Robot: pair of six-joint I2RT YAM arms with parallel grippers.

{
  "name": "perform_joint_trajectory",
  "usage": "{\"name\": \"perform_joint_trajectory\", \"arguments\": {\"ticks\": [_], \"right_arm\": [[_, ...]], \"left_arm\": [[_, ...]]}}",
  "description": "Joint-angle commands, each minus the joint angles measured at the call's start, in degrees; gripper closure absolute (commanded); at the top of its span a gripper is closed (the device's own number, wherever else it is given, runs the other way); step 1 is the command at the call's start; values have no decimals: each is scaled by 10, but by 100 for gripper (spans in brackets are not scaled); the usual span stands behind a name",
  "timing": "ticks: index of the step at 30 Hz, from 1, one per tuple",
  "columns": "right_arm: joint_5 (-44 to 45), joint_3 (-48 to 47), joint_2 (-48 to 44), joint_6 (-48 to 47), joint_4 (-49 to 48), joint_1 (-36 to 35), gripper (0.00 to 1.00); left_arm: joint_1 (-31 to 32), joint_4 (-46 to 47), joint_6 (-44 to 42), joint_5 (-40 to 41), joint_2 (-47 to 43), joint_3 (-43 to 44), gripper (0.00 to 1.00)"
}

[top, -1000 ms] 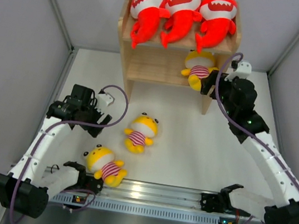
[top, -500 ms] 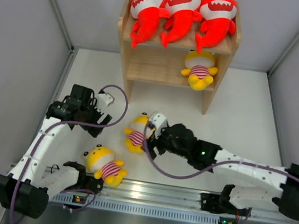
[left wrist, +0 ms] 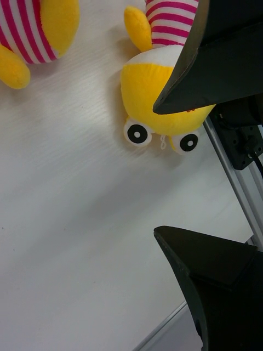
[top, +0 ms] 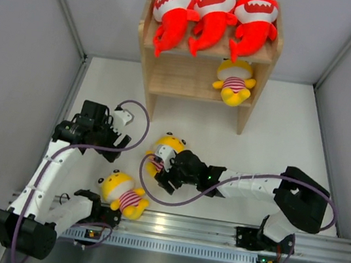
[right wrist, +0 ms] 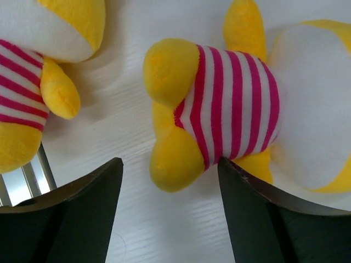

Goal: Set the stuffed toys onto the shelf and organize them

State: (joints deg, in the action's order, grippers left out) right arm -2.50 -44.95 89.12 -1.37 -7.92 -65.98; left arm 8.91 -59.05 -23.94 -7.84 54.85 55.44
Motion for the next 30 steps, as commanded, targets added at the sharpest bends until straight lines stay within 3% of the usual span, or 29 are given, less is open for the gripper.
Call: {"name": "perform_joint_trajectory", "arguments": {"ticks": [1, 2, 3, 4, 5, 6, 10, 13, 15, 18, 22, 30], "right_arm": [[-3, -34, 20, -3, -55, 5, 32], [12, -47, 27, -5, -48, 6, 38], [18, -53, 34, -5, -41, 7, 59], [20, -58, 45, -5, -21, 13, 69], [21, -71, 46, -13, -9, 15, 93], [22, -76, 43, -20, 9, 17, 100], [52, -100, -40, -78, 104, 18, 100], [44, -155, -103, -186, 228, 19, 100], [48, -225, -121, -257, 321, 18, 100], [51, -306, -153, -341, 386, 19, 100], [83, -334, -174, -432, 361, 25, 100], [29, -419, -127, -535, 388, 111, 100]], "left_arm": [[-4, 18, -2, -15, -5, -3, 11], [-4, 18, -1, -15, -4, -2, 11], [-4, 18, -2, -15, -3, -2, 11], [-4, 17, -2, -13, -3, -1, 11], [-4, 18, -2, -11, -3, -1, 11], [-4, 17, -2, -11, -4, 0, 11], [-4, 18, -4, -13, -1, -1, 11], [-4, 18, -3, -14, 3, 1, 11], [-4, 18, -2, -16, 6, 3, 11], [-4, 18, -4, -14, 4, 3, 11], [-4, 18, -4, -17, 6, 1, 11], [-4, 18, -6, -16, 5, 2, 11]]}}
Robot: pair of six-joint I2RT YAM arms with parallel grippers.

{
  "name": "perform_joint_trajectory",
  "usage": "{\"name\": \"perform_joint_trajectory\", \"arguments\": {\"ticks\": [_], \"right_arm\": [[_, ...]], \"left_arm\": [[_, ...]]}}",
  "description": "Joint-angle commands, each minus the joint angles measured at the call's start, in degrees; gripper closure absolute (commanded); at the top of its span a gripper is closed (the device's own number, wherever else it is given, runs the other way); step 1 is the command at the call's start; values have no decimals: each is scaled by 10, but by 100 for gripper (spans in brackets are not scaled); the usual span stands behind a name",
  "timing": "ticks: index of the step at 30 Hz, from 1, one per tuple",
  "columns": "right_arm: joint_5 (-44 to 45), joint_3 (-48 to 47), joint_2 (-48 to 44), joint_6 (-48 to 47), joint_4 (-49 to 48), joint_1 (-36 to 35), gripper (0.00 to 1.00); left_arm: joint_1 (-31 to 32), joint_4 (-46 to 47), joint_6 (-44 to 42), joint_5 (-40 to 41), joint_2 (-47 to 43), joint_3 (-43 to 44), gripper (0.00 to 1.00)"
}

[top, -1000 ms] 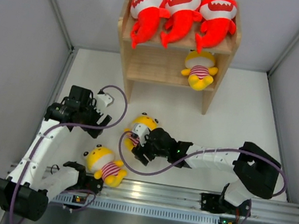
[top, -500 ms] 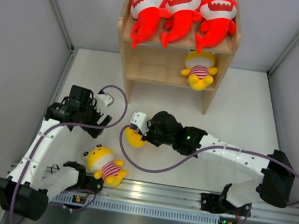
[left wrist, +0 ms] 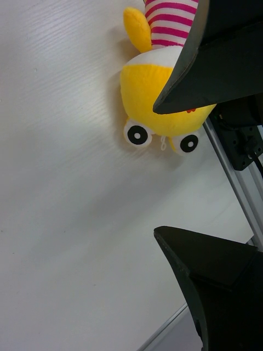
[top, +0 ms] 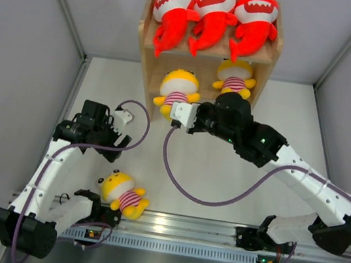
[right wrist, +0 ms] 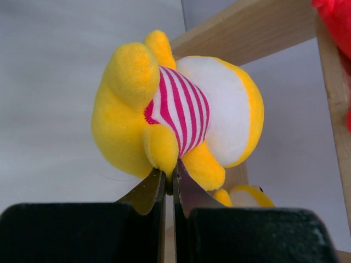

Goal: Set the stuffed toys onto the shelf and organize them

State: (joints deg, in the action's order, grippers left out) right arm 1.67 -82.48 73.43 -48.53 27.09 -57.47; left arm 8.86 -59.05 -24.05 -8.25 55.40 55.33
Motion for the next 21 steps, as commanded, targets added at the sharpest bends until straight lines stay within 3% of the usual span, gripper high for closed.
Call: {"name": "perform_joint_trajectory", "arguments": {"ticks": [1, 8, 21], "right_arm": [[-13, -57, 48, -67, 49, 42, 100], [-79, -90, 86, -93, 35, 108, 100], [-113, -97, 165, -75, -63, 215, 100]], "left_arm": [[-3, 18, -5, -12, 0, 2, 11], [-3, 17, -5, -15, 0, 2, 11], [-3, 18, -6, -14, -2, -3, 11]]}}
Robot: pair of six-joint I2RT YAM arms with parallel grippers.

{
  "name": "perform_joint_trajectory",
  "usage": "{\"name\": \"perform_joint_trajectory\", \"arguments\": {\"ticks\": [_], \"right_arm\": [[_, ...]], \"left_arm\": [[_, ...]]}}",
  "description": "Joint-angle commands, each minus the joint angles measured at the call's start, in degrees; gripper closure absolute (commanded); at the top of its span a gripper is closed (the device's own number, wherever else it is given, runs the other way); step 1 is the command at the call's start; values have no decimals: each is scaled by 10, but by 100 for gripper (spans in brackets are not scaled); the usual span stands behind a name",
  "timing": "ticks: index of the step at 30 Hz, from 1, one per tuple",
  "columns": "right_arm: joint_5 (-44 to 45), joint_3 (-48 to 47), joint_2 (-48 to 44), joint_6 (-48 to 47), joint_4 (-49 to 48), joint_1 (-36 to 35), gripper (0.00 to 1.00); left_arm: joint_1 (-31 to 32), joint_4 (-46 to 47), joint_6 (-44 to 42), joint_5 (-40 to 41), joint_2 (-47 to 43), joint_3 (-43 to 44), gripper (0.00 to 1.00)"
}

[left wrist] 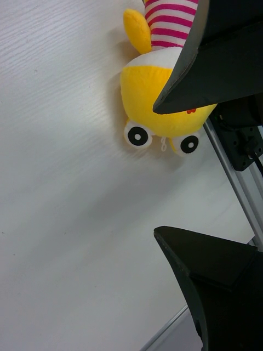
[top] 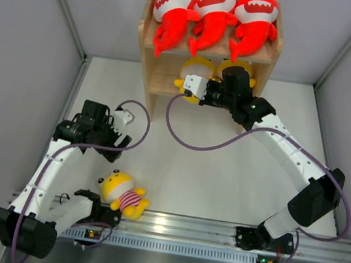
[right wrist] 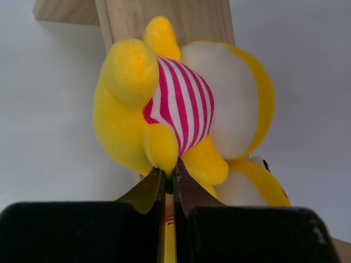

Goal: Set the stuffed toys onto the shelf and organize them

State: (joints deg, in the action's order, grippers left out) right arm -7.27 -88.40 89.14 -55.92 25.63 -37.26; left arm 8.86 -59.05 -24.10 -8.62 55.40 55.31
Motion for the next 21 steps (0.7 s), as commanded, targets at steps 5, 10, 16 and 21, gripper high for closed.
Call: {"name": "perform_joint_trajectory", "arguments": {"ticks": [5, 10, 16, 21], "right_arm": [[-17, -37, 20, 17, -82, 37, 100], [-6, -22, 13, 20, -88, 42, 89], [4, 23, -45, 34, -93, 32, 1], [68, 65, -122, 36, -108, -37, 1]], "left_arm": [[-3, 18, -4, -10, -3, -4, 11], [-3, 18, -5, -9, -2, -6, 11], [-3, 18, -8, -10, -1, -6, 11], [-4, 18, -7, -8, 1, -6, 11]]}}
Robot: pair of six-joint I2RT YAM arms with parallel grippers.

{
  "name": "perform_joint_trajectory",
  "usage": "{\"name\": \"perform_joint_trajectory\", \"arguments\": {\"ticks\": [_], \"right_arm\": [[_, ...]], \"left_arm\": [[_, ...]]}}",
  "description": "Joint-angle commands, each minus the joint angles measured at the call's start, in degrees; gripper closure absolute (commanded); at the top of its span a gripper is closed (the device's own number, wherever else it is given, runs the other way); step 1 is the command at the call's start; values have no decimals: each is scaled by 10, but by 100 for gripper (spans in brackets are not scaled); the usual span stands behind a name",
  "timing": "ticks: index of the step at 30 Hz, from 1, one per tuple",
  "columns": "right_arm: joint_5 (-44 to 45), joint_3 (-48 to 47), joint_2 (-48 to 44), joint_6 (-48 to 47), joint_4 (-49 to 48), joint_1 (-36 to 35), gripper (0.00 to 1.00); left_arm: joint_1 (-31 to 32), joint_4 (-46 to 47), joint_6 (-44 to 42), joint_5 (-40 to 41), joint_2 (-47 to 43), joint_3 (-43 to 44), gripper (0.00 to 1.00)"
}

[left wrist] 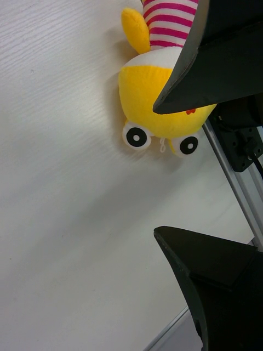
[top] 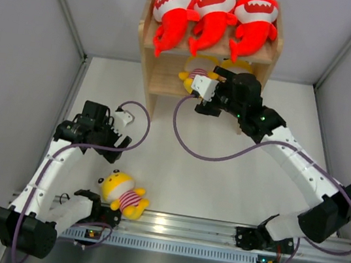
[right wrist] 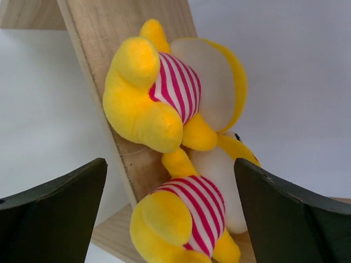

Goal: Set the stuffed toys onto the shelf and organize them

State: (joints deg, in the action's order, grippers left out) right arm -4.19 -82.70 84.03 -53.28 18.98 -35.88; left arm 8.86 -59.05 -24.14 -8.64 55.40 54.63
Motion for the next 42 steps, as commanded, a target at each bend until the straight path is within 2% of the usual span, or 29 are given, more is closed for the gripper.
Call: {"name": "perform_joint_trajectory", "arguments": {"ticks": [1, 3, 8, 9, 13, 15, 17, 21, 27, 31, 33, 34, 35, 37, 38, 39, 40, 41, 42], "right_arm": [[64, 20, -83, 15, -41, -65, 1], [73, 34, -120, 33, -36, -117, 1], [-84, 135, -161, 158, -30, -207, 1], [-91, 185, -157, 184, -66, -243, 1], [-135, 279, -107, 236, -176, -323, 1], [-152, 287, -48, 256, -209, -351, 1], [-164, 271, 12, 276, -213, -373, 5], [-198, 248, 81, 295, -232, -398, 7], [-218, 241, 139, 321, -276, -416, 9], [-187, 228, 175, 332, -283, -422, 13], [-181, 210, 195, 337, -266, -422, 23], [-181, 204, 199, 339, -257, -423, 31], [-177, 199, 200, 341, -251, -422, 51], [-167, 195, 193, 340, -237, -422, 66], [-162, 196, 186, 339, -233, -422, 78], [-154, 195, 171, 329, -223, -422, 85], [-134, 192, 164, 325, -200, -422, 95], [-120, 188, 153, 322, -192, -423, 100], [-106, 178, 129, 312, -165, -422, 100]], "left_arm": [[-4, 17, -7, -8, 1, -1, 11], [-5, 18, -7, -4, 2, -1, 11], [-9, 21, -11, -1, 8, -10, 11], [-10, 24, -11, 3, 9, -13, 11], [-15, 60, -7, 47, 14, -39, 10], [-24, 74, -3, 63, 20, -51, 10], [-33, 76, 0, 63, 23, -53, 10], [-41, 74, 1, 48, 10, -53, 10], [-42, 74, -3, 39, 10, -57, 10], [-41, 75, -4, 35, 16, -54, 10], [-41, 75, -5, 34, 16, -53, 10], [-41, 74, -5, 34, 16, -53, 10], [-41, 74, -5, 35, 16, -53, 10], [-41, 74, -5, 35, 15, -53, 10], [-41, 74, -6, 35, 16, -53, 10], [-41, 73, -5, 31, 15, -52, 10], [-41, 74, -6, 32, 16, -52, 10], [-41, 74, -5, 31, 15, -51, 10], [-41, 74, -5, 31, 15, -51, 10]]}}
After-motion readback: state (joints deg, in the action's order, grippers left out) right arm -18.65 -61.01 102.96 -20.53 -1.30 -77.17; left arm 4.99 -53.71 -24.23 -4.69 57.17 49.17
